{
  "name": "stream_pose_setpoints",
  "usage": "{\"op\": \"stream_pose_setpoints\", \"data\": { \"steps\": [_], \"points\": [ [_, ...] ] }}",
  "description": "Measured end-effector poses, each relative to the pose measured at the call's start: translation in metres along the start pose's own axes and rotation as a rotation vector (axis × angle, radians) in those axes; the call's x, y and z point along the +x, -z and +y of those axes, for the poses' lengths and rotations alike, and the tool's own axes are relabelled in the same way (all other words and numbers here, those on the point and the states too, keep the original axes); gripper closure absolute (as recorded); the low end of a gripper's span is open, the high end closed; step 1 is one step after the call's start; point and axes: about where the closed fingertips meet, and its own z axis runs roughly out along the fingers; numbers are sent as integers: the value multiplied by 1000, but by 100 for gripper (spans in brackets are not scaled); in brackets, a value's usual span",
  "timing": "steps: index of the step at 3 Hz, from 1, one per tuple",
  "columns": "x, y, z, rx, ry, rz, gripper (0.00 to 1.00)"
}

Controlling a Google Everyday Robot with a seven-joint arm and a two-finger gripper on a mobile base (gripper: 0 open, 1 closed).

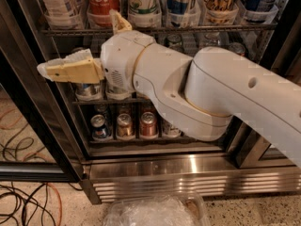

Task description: Pick blue plastic bottle from top shelf of fridge

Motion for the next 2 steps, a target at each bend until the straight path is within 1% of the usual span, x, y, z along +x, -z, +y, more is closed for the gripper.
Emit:
{"op": "stream_pose_setpoints", "data": {
  "steps": [1, 2],
  "points": [
    [-2, -7, -1, 13, 25, -18, 0],
    [-5, -14, -15, 76, 60, -45, 0]
  ]
}}
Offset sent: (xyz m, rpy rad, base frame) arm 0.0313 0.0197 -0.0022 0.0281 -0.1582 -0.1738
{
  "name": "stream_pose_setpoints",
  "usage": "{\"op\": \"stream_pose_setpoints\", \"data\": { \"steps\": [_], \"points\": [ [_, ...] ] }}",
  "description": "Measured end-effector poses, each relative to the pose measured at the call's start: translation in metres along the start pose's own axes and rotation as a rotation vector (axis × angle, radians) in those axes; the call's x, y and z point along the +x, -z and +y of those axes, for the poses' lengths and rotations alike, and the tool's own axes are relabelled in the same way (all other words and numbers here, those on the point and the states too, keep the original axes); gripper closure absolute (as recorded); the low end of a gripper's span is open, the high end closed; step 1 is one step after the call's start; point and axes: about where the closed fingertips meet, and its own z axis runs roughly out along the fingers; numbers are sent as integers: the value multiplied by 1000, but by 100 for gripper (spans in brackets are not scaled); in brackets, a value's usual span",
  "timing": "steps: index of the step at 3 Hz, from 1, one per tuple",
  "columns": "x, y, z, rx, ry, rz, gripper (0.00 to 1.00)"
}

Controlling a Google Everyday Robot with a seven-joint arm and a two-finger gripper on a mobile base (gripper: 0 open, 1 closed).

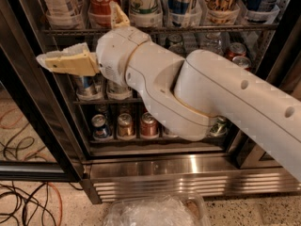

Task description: Pick blue plastic bottle from top shelf of fridge

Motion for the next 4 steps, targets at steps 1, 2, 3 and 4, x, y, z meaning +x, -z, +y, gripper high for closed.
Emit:
{"op": "stream_pose_setpoints", "data": {
  "steps": [1, 2, 3, 4],
  "points": [
    [-1, -5, -11, 63, 25, -20, 0],
    [-8, -10, -8, 81, 14, -30, 0],
    [-7, -11, -7, 70, 4, -35, 0],
    [-12, -13, -9, 102, -15, -43, 0]
  ]
}}
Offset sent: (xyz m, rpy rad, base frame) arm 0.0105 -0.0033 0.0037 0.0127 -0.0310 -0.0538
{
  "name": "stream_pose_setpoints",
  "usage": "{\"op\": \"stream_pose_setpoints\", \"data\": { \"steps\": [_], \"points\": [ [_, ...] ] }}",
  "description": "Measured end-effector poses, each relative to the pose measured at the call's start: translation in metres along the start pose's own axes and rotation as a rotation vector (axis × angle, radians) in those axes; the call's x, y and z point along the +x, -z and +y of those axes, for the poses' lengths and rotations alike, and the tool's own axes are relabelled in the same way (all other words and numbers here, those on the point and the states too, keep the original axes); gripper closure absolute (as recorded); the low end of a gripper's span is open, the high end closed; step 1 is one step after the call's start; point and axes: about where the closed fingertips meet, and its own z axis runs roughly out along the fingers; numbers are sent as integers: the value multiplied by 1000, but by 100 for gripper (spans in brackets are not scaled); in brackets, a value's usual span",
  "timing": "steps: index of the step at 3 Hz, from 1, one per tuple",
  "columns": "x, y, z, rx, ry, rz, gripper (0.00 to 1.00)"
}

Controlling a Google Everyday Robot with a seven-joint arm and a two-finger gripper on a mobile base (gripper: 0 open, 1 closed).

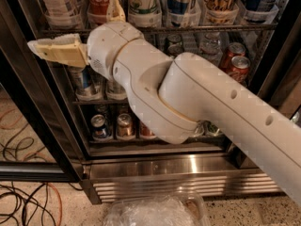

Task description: Pick blue plastic bottle from top shelf of fridge

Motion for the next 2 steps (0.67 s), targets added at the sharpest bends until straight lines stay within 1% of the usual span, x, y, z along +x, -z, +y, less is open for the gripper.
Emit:
{"op": "stream_pose_setpoints", "data": {
  "steps": [1, 2],
  "points": [
    [-3, -1, -6, 41, 25, 6, 0],
    [-3, -1, -6, 41, 24, 6, 0]
  ]
}}
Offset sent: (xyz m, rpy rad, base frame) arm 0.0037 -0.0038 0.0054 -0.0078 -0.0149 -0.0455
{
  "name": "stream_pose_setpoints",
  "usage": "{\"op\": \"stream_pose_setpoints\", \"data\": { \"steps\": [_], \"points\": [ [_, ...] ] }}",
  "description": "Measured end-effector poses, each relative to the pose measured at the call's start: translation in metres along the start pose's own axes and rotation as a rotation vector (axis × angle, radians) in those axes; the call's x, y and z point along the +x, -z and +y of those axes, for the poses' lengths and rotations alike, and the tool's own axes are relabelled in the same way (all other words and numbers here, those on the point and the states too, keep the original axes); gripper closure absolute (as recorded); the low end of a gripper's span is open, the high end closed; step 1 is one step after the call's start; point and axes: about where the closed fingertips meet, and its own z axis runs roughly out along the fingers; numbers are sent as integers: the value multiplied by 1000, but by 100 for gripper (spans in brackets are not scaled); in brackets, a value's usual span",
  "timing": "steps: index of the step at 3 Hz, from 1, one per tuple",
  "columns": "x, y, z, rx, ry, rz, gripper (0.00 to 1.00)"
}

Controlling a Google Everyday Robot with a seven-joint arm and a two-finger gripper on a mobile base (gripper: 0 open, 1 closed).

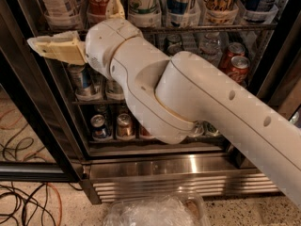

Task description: Pick blue plastic bottle from top shelf of fridge

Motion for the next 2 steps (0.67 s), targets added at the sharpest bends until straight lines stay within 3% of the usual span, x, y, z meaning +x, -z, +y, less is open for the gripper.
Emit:
{"op": "stream_pose_setpoints", "data": {
  "steps": [2],
  "points": [
    [11, 3, 16, -45, -5, 2, 0]
  ]
}}
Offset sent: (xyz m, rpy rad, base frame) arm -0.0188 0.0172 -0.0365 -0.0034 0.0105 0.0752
